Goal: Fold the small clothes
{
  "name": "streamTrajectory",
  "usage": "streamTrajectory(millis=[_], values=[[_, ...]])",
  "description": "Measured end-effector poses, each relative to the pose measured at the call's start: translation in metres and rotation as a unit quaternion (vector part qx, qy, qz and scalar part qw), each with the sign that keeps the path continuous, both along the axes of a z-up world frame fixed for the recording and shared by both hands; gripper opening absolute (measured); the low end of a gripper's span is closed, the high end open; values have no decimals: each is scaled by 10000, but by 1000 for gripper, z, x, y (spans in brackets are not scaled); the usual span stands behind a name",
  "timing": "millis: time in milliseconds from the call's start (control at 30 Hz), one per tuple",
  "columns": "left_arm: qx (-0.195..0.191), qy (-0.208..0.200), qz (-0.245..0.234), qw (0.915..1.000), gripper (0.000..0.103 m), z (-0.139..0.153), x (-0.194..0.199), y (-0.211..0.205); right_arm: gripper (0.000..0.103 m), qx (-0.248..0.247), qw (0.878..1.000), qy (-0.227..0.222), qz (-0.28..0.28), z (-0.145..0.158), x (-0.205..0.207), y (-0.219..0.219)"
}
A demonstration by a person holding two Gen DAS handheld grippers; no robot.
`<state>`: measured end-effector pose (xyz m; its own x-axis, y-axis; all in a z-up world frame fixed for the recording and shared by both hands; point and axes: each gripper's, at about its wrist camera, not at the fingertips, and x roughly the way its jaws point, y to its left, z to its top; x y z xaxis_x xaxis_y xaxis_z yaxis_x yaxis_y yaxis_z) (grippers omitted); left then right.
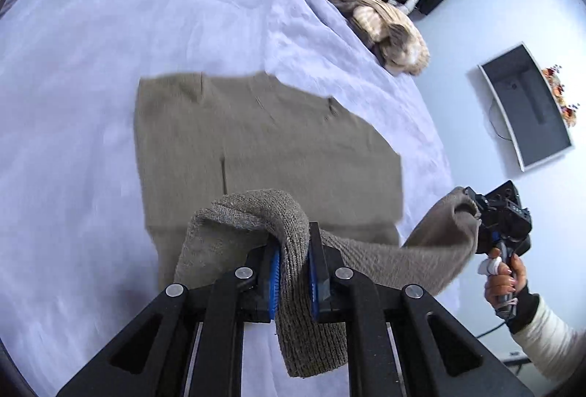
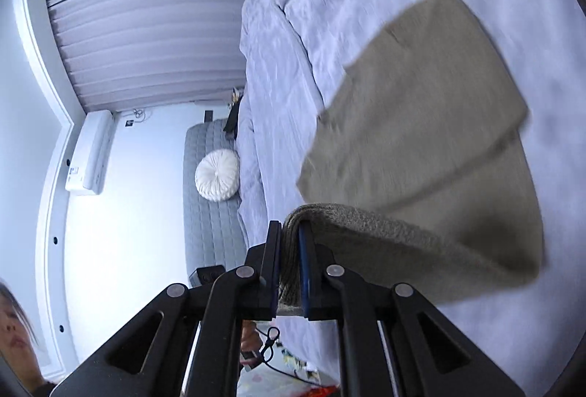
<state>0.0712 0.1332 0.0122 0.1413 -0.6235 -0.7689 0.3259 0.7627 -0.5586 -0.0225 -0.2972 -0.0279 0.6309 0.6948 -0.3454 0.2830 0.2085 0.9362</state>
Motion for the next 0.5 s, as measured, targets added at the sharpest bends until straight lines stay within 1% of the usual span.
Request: streamTrajectory(millis=[133,200,233,267,300,333,367,400,433,467,500], values=[[337,31,242,9991,14,-38,46,-28,10,-237,9993,283,-44,-30,51,-20],[485,132,431,9978,14,-67,61,-49,10,-378,9980,512,-52,-50,71,-28],[573,206,511,9968,14,-75,66,-50,10,-505,9966,641,-69,-57,78,-33],[668,293,577,9957,14,-84,68,-51,10,-699,9936,876,-128,-68,85,-37],[829,399,685,9934,16,-95,70,-51,12,-852,9902,1091,-184,-76,89,-40],[971,467,761,9913,27,-99,70,-49,14,-1002,9867,1264,-212,-82,90,-47],[1130,439,830,9892,37,-99,67,-46,14,-1158,9833,1393,-191,-87,90,-48],[1372,244,934,9858,64,-93,62,-43,15,-1253,9819,1416,-106,-87,88,-51],[1517,1,1000,9834,77,-86,57,-38,20,-1413,9799,1405,-3,-84,87,-49],[1594,-271,1003,9817,78,-77,51,-35,36,-1700,9757,1372,136,-77,85,-47],[1613,-396,935,9817,79,-70,48,-32,45,-2027,9695,1345,303,-70,84,-43]])
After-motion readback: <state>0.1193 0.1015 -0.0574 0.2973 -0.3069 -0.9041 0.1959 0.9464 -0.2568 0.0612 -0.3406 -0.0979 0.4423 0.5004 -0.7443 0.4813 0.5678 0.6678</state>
